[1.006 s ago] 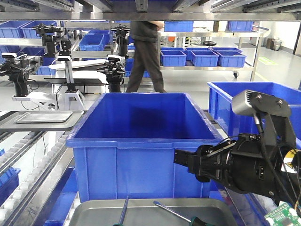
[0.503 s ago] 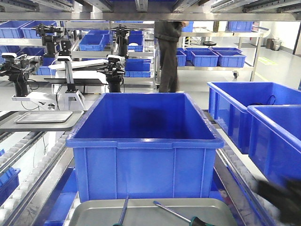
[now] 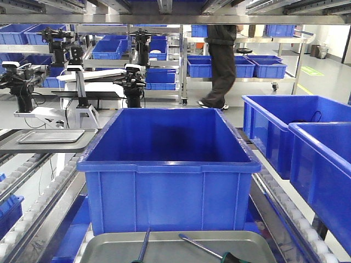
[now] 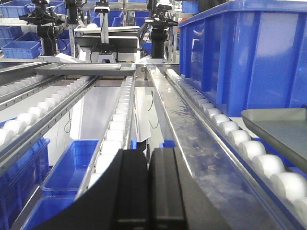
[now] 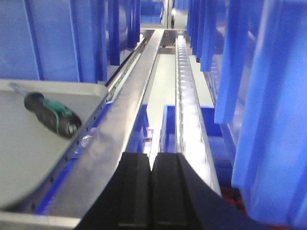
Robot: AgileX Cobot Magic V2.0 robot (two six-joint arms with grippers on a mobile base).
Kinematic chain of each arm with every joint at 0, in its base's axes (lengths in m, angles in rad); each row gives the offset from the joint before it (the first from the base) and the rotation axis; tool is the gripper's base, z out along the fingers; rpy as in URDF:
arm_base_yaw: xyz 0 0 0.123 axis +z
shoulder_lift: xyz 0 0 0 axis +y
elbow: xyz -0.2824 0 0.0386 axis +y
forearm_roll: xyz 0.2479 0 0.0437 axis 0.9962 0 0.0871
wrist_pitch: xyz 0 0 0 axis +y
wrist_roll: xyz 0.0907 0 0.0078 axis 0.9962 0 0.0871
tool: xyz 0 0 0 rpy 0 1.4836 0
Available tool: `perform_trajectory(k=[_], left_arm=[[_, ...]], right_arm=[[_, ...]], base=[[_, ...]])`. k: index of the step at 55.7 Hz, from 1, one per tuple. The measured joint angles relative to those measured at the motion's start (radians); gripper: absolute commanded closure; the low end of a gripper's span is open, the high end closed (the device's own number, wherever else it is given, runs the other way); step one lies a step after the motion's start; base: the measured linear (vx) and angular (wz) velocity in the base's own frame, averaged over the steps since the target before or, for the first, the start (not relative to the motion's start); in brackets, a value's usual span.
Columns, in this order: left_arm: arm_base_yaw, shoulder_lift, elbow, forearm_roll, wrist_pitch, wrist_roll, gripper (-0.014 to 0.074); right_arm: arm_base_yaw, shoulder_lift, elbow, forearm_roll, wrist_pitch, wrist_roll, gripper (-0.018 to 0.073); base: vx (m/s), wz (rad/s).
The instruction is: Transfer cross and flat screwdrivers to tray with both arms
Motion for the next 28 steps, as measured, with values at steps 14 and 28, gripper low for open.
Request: perform_trajectory(k=[14,28], left_arm=[[0.000,0.000,0.000,0.000,-0.001,0.000,0.0602],[0.000,0.000,0.000,0.000,-0.001,0.000,0.0602]], right_arm=[[-0.008,-0.044,0.139,-0.002,-0.196,0.027,0.0570],[-0.067,-0.044,0.139,-0.002,-0.277,0.046,0.0570]], base=[[0.00,0.00],[0.00,0.00]])
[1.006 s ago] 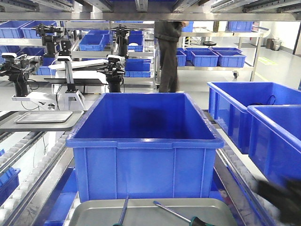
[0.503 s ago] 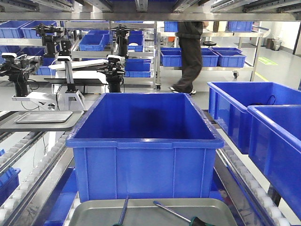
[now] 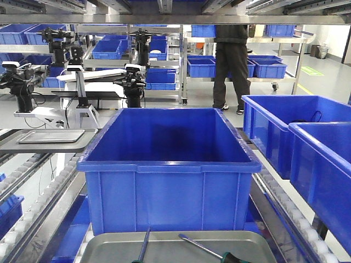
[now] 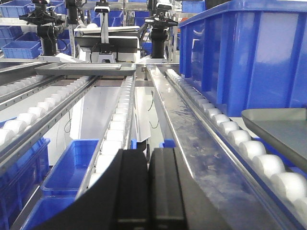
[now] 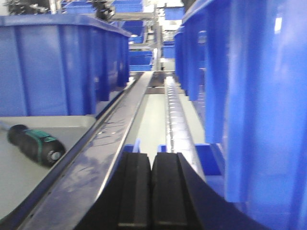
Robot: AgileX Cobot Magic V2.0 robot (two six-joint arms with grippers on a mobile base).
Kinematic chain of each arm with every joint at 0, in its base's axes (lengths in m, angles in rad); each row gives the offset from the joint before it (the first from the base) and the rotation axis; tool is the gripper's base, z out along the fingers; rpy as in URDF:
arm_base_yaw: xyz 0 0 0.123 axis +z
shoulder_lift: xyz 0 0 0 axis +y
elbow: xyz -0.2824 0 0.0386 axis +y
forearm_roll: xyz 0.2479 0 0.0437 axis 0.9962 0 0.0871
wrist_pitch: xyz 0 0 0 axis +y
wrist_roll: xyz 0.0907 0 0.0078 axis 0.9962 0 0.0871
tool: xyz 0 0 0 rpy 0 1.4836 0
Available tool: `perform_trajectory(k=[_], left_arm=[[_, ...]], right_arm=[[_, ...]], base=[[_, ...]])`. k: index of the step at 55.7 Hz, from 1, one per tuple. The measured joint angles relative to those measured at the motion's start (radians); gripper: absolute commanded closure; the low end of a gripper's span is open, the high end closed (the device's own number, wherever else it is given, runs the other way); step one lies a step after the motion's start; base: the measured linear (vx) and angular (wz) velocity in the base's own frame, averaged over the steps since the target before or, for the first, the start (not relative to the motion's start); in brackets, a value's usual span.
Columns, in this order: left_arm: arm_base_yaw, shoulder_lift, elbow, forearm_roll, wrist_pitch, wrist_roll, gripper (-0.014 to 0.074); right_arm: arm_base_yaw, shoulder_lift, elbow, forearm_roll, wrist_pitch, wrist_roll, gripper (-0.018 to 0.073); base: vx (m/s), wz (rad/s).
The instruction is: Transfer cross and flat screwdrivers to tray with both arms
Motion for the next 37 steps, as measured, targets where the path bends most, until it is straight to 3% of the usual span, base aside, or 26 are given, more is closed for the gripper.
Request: perform_trajectory(k=[37], left_arm=[[0.000,0.000,0.000,0.000,0.000,0.000,0.0602]], right_arm=[[0.000,0.000,0.000,0.000,0.000,0.000,0.0570]], base=[[0.00,0.00]])
